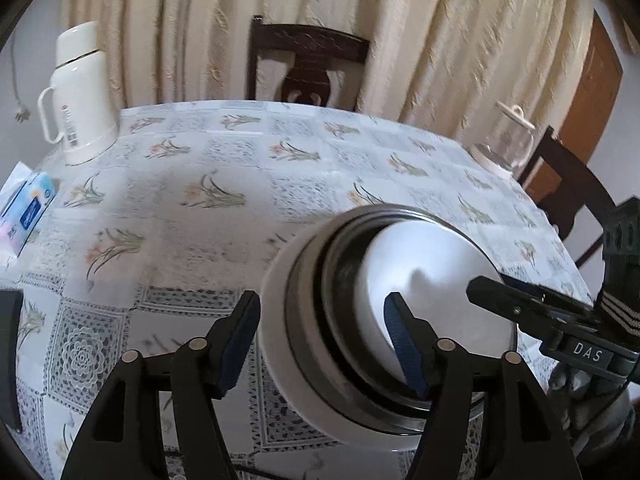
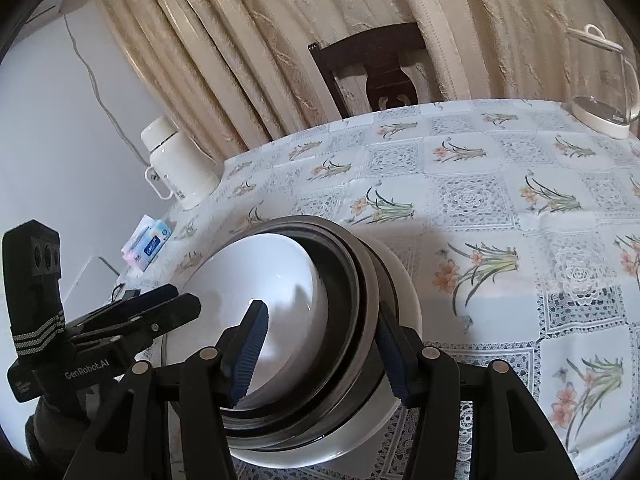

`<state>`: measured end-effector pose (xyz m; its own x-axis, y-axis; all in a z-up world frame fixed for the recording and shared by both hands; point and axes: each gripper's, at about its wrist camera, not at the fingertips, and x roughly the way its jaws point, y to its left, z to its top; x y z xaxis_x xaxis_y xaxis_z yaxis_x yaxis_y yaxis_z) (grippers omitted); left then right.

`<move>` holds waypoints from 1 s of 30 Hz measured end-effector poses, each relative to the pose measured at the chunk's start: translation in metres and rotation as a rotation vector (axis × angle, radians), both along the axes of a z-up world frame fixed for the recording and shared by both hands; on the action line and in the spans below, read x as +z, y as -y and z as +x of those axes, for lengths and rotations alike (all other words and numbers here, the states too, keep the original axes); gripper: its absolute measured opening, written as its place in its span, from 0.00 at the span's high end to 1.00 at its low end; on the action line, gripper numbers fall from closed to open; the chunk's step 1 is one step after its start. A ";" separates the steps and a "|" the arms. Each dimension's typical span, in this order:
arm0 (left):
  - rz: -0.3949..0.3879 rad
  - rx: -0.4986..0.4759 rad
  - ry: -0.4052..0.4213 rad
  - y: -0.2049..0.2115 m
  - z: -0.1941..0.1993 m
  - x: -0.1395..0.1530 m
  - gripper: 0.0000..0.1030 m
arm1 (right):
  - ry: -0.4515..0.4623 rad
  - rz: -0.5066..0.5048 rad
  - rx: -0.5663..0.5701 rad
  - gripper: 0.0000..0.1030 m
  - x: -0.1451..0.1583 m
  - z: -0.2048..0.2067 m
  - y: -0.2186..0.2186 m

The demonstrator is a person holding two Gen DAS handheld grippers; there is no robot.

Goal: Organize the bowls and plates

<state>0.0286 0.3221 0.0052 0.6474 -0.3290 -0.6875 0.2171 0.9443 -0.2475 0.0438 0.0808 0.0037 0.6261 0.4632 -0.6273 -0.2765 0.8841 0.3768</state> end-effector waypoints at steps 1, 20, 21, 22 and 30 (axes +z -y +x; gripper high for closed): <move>-0.006 0.003 -0.003 -0.002 0.001 -0.001 0.33 | 0.004 0.004 -0.003 0.40 0.000 0.000 0.001; -0.119 0.070 0.017 -0.040 -0.019 0.003 0.31 | 0.010 0.070 -0.106 0.33 -0.002 -0.013 0.035; -0.120 0.077 0.017 -0.044 -0.021 0.002 0.31 | 0.009 0.071 -0.116 0.33 -0.003 -0.015 0.037; -0.119 0.084 0.016 -0.047 -0.021 0.001 0.31 | 0.009 0.067 -0.121 0.33 -0.003 -0.016 0.038; -0.124 0.101 -0.031 -0.057 -0.025 -0.015 0.31 | -0.013 0.072 -0.130 0.33 -0.010 -0.021 0.043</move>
<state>0.0034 0.3787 -0.0101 0.6607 -0.3470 -0.6657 0.1133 0.9227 -0.3685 0.0224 0.0374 -0.0065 0.6761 0.4227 -0.6035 -0.1558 0.8826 0.4436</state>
